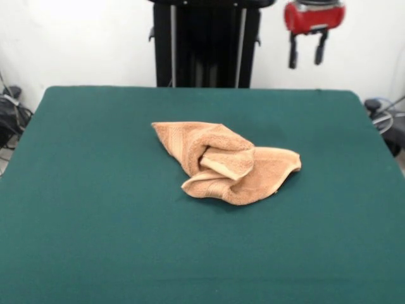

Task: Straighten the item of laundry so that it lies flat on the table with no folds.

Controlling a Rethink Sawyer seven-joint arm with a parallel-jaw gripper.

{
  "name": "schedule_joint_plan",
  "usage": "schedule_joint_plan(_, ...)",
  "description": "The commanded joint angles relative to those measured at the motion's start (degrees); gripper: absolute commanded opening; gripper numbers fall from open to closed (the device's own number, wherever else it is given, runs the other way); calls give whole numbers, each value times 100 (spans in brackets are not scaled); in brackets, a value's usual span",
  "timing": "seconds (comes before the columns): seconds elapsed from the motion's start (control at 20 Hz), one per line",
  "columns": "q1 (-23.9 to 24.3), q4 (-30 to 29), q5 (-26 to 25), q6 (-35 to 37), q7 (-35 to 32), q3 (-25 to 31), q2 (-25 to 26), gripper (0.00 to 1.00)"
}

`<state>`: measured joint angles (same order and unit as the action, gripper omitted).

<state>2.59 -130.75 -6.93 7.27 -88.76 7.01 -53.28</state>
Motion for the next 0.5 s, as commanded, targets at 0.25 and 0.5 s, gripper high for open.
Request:
schedule_joint_plan(0.25,-1126,114,1032,-177,-1978,-643,358,100)
schedule_joint_plan(0.5,-1082,322,898,192,-1542,-382,264,100)
